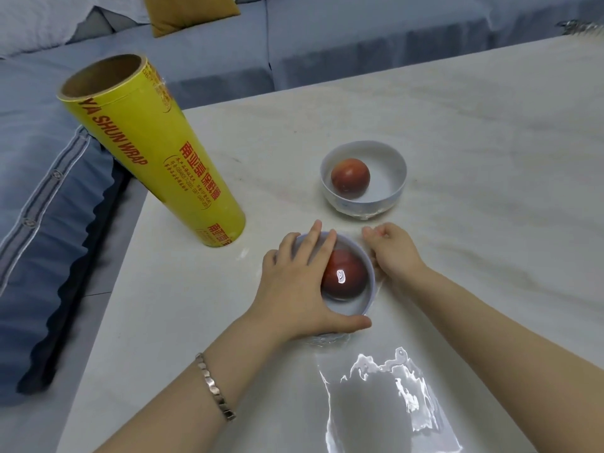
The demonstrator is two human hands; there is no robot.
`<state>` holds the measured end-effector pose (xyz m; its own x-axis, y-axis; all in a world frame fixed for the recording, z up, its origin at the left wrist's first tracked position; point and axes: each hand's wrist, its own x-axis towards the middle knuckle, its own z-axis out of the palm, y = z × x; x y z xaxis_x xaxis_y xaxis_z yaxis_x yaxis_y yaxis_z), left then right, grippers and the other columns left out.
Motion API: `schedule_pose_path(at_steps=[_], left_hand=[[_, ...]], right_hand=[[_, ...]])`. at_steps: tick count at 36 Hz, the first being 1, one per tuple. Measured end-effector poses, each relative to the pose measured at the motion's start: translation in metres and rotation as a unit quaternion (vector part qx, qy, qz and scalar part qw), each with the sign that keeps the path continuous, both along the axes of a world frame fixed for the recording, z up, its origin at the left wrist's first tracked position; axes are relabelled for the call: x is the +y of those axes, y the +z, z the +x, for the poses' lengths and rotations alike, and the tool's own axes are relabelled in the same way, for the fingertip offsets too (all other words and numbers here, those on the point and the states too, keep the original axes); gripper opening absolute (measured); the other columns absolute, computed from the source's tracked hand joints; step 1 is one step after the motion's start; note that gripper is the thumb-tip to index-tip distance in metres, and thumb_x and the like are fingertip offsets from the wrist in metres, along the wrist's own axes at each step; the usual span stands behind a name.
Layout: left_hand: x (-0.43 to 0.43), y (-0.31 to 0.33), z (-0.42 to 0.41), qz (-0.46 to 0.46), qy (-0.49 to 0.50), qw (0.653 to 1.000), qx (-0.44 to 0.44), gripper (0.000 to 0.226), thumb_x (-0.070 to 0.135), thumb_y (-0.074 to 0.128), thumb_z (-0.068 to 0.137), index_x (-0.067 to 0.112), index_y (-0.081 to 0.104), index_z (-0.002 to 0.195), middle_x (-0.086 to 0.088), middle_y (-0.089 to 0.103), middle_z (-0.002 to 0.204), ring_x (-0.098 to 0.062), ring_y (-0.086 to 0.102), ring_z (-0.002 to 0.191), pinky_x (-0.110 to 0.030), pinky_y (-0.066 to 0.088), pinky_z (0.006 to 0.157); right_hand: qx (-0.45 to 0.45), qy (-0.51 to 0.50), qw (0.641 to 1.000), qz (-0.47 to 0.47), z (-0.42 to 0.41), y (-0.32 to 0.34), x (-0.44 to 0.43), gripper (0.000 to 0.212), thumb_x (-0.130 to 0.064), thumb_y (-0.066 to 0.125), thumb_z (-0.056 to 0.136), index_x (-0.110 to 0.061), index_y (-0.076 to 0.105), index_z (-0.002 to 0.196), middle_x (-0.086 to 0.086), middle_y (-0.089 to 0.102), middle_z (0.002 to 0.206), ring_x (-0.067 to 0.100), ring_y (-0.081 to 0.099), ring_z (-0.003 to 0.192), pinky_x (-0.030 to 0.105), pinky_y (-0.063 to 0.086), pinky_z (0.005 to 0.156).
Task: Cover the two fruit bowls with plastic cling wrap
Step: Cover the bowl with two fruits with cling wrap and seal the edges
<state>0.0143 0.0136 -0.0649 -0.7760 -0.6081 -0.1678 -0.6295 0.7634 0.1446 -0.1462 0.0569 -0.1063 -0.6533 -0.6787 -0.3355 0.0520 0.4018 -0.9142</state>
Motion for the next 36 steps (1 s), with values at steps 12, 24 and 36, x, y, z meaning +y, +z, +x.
schedule_pose_path(at_steps=[12,24,36], left_hand=[[0.026,0.010,-0.012,0.080,0.230,0.970,0.011,0.127,0.091,0.047,0.051,0.024,-0.003,0.147,0.000,-0.011,0.157,-0.035,0.000,0.141,-0.050,0.016,0.110],[-0.010,0.022,0.025,0.094,-0.082,0.992,-0.022,0.140,0.071,0.075,0.046,0.044,-0.029,0.135,0.010,-0.030,0.152,-0.012,-0.029,0.140,-0.037,-0.011,0.117],[-0.010,0.006,0.022,0.046,-0.081,0.996,0.009,0.125,0.078,0.054,0.047,0.037,-0.011,0.146,0.006,-0.015,0.157,-0.011,-0.017,0.143,-0.032,-0.006,0.116]], right_hand=[[-0.186,0.138,0.973,0.009,0.010,0.014,0.037,0.028,-0.041,0.054,0.088,-0.013,0.059,0.087,0.005,0.057,0.074,0.011,0.050,0.054,0.022,0.040,0.055],[-0.057,0.054,0.994,-0.081,0.018,0.017,0.023,0.023,-0.016,0.040,0.097,-0.016,0.042,0.074,0.002,0.051,0.067,0.016,0.046,0.058,0.027,0.040,0.062],[0.164,0.014,0.985,-0.061,0.028,0.027,0.016,0.017,-0.024,0.031,0.098,-0.018,0.034,0.082,0.010,0.051,0.074,0.027,0.049,0.067,0.040,0.044,0.070]])
